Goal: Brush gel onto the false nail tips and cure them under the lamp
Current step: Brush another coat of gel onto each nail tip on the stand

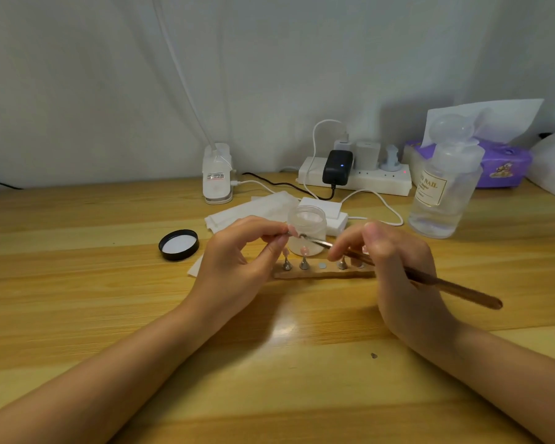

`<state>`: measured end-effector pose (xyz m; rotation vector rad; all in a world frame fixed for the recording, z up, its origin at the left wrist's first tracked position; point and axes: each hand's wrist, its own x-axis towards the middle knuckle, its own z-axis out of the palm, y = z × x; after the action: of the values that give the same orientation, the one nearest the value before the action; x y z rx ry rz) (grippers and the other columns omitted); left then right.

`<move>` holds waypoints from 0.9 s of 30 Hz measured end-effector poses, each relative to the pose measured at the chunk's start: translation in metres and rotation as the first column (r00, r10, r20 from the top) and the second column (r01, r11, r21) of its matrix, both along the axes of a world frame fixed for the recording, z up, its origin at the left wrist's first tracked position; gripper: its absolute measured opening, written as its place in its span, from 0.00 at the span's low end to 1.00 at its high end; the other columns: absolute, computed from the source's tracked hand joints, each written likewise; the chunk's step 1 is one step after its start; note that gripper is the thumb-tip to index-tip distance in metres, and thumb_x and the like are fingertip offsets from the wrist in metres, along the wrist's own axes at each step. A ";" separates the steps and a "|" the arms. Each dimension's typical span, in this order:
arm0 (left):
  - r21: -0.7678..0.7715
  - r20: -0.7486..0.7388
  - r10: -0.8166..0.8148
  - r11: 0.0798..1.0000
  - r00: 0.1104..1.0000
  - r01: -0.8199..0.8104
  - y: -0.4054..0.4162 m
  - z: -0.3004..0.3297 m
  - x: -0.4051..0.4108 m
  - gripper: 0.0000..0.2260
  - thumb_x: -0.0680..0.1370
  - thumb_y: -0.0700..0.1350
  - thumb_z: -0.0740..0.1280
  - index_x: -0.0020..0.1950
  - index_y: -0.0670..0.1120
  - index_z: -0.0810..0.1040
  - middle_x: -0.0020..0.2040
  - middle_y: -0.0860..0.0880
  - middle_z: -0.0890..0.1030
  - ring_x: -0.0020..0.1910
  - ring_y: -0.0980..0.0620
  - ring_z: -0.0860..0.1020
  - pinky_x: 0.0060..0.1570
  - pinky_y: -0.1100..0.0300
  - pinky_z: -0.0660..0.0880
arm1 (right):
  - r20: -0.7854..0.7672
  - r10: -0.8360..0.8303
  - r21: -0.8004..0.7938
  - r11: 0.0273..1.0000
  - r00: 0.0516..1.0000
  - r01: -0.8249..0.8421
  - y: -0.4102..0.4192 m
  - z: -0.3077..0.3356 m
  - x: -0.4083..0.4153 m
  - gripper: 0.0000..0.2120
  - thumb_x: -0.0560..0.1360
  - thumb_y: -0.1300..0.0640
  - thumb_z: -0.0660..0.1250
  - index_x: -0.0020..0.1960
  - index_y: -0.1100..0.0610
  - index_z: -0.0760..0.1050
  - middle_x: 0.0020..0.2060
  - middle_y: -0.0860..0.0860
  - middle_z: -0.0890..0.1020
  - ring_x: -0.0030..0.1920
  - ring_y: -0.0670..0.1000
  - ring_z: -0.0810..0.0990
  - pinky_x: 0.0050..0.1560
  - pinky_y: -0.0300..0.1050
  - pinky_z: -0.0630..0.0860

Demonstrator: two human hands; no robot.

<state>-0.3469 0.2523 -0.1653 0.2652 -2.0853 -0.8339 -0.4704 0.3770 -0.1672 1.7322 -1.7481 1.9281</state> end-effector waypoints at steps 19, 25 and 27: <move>0.008 -0.059 -0.002 1.000 0.998 0.002 -0.004 -0.004 0.000 0.09 0.70 0.40 0.69 0.49 0.46 0.81 0.44 0.52 0.81 0.44 0.58 0.79 0.46 0.70 0.73 | -0.072 0.033 0.022 0.999 0.997 -0.031 -0.003 -0.001 0.001 0.16 0.76 0.52 0.52 0.40 0.52 0.76 0.37 0.41 0.78 0.41 0.41 0.77 0.41 0.34 0.71; 0.010 -0.042 0.009 1.000 0.999 -0.009 -0.004 -0.004 -0.001 0.08 0.70 0.38 0.71 0.48 0.45 0.82 0.42 0.51 0.82 0.42 0.57 0.79 0.44 0.69 0.72 | 0.066 -0.008 0.052 0.999 0.998 0.004 0.000 -0.001 -0.002 0.19 0.75 0.48 0.50 0.38 0.52 0.76 0.38 0.45 0.80 0.40 0.41 0.77 0.39 0.29 0.70; 0.008 -0.045 0.017 1.000 0.999 -0.016 -0.004 -0.004 -0.001 0.07 0.70 0.38 0.71 0.47 0.45 0.82 0.41 0.51 0.81 0.41 0.58 0.79 0.44 0.69 0.72 | 0.095 -0.001 0.045 0.999 0.995 -0.003 0.000 0.000 -0.002 0.18 0.75 0.48 0.50 0.38 0.51 0.76 0.38 0.46 0.80 0.39 0.41 0.77 0.39 0.29 0.70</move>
<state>-0.3480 0.2484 -0.1698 0.2653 -2.0354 -0.8310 -0.4725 0.3766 -0.1674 1.6813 -1.8359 2.0192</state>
